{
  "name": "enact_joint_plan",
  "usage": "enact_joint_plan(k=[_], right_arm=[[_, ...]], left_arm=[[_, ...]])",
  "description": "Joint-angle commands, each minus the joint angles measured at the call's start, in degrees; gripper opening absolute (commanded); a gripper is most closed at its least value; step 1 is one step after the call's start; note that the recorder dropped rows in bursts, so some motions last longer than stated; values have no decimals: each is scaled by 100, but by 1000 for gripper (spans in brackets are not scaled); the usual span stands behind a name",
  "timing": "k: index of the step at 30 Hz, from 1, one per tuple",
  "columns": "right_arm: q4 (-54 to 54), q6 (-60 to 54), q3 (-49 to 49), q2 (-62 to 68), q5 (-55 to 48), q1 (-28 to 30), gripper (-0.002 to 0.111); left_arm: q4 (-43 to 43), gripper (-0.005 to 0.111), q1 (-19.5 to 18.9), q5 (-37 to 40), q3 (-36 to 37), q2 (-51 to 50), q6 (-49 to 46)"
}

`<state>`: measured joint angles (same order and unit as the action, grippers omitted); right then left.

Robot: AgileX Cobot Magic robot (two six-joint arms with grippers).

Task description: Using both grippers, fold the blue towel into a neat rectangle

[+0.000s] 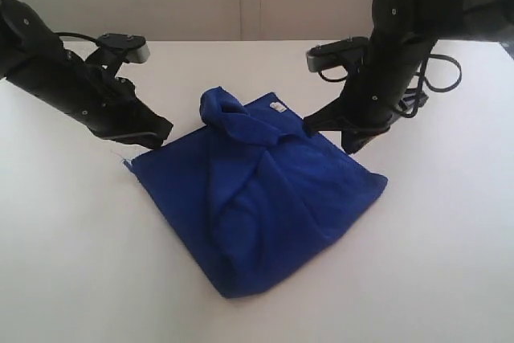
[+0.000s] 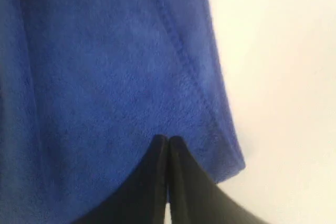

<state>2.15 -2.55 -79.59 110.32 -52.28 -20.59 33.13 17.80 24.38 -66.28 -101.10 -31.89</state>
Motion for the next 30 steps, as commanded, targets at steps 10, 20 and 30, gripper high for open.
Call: enact_joint_plan(k=[10, 20, 30], right_arm=[[834, -756, -2163, 1707, 1057, 11, 0], [803, -923, -2899, 2625, 887, 11, 0], [186, 301, -2909, 2858, 546, 120, 0]], left_arm=[[130, 0, 19, -1507, 498, -626, 421], [153, 0, 19, -1929, 498, -779, 509], [241, 0, 19, -2477, 43, -1408, 518]])
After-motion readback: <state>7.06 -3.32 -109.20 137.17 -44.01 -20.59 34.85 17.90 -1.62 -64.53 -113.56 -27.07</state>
